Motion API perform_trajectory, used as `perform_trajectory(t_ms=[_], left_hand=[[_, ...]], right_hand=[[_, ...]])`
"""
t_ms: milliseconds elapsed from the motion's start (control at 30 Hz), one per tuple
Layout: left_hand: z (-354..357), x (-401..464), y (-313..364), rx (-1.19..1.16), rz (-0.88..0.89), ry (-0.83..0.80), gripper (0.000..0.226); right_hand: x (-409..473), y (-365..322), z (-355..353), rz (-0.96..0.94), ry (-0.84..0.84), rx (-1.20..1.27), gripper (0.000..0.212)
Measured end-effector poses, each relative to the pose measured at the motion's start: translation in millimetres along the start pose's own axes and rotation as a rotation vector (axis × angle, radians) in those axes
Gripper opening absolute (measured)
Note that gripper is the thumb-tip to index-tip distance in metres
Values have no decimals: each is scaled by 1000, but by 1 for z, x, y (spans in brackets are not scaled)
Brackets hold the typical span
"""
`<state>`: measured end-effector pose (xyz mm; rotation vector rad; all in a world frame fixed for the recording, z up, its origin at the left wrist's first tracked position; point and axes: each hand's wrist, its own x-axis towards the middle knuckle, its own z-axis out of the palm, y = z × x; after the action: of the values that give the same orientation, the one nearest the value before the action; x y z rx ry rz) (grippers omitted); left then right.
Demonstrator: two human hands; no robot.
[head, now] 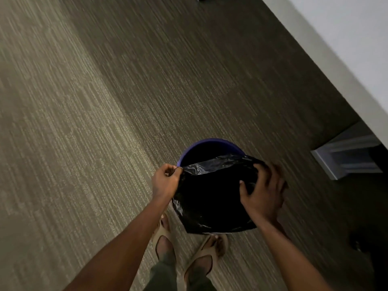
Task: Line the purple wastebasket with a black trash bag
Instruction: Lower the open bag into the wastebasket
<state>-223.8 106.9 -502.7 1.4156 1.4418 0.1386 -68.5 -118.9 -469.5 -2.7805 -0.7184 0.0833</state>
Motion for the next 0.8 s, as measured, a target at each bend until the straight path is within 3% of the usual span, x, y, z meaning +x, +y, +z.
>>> perform_trajectory(t_ms=[100,267,400,567,800], left_hand=[[4,1,-2,21,58,13,20],[6,8,-3,60,127,27,19],[10,21,3,112,175,67,12],[16,36,10,298,321,139,16],[19,58,0,452,613,-11,31]], right_hand=[[13,-20,11,-90,-32,5,47],[35,-26,35,-4,-155,133,34],[53,-20,54,-31,-126,17,28],[70,-11,70,-114,-156,-82,34],[96,-5,97,-230,-304,18,55]])
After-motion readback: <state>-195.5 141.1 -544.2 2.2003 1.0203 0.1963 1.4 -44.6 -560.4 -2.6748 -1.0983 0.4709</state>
